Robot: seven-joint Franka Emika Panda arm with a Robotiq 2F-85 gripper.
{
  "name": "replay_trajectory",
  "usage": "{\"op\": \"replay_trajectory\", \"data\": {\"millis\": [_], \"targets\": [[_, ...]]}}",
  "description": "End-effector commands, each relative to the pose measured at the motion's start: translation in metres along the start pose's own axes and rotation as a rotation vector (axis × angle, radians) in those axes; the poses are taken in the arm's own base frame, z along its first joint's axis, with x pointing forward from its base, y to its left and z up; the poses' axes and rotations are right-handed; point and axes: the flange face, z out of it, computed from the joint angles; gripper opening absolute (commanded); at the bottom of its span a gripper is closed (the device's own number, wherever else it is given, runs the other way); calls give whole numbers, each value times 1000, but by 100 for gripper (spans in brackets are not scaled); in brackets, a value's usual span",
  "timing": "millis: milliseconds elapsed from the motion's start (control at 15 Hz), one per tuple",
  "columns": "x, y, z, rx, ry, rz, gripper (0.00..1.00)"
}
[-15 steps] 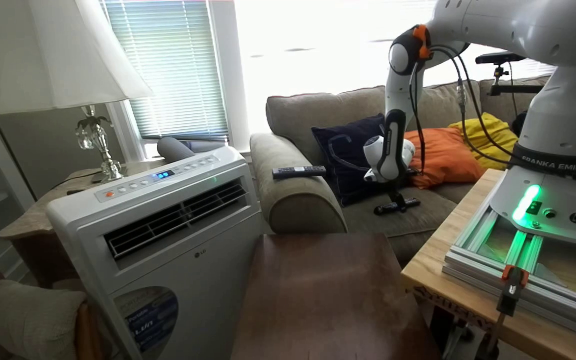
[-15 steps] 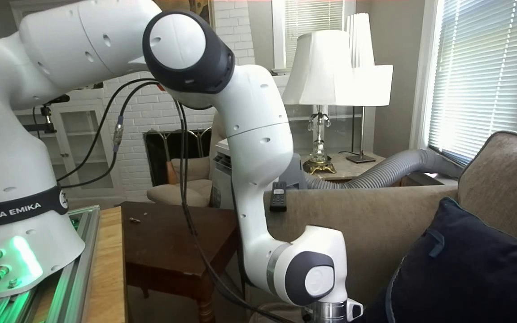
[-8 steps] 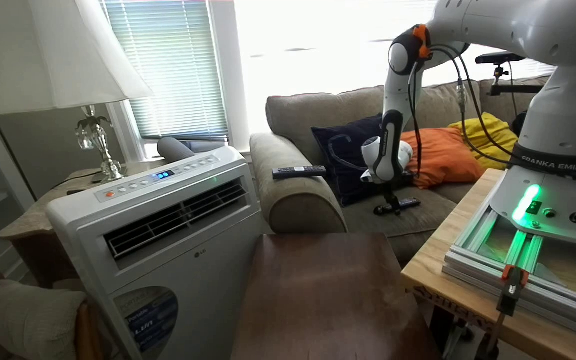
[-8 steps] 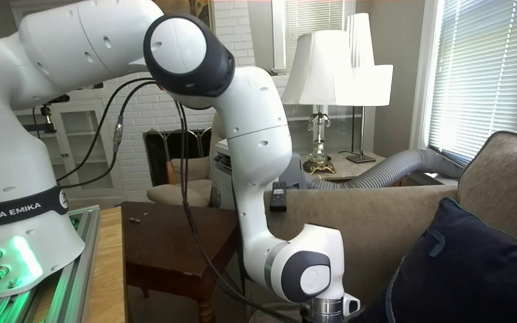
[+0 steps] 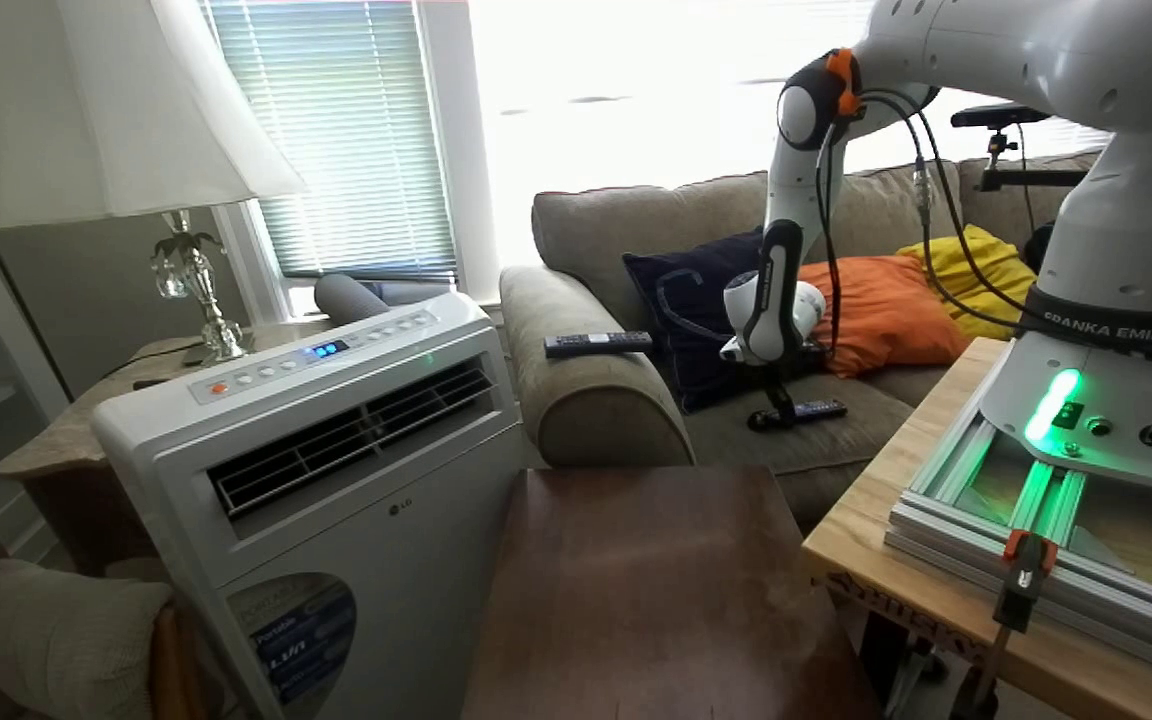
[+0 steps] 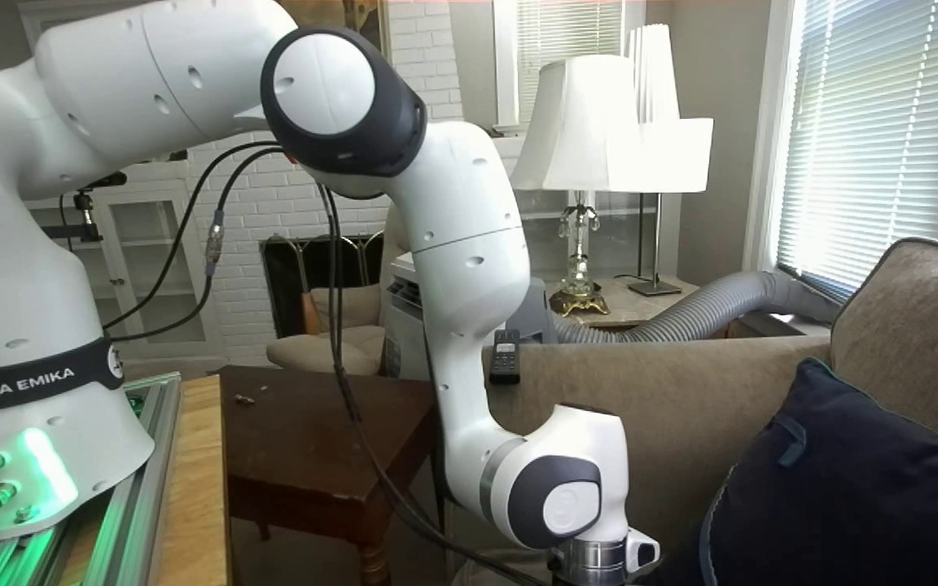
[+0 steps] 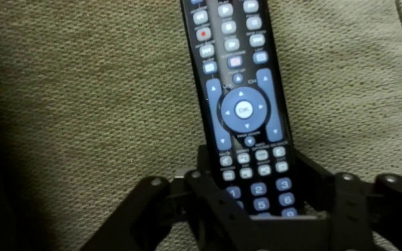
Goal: Move the remote from the seat of the chair to the armrest
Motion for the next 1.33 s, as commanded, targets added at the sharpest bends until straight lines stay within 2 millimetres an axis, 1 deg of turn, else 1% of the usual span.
{"op": "replay_trajectory", "data": {"millis": [0,133,333,467,600,867,1067,1267], "targets": [[-4,8,-14,6,9,95,31],[-9,12,-28,-10,30,139,31],[-18,14,-57,-28,50,171,31],[-22,10,-77,-26,57,163,31],[-22,0,-95,-26,59,140,31],[-12,-15,-134,-55,82,128,31],[1,-29,-172,-83,128,112,31],[8,-38,-215,-101,187,104,31]]}}
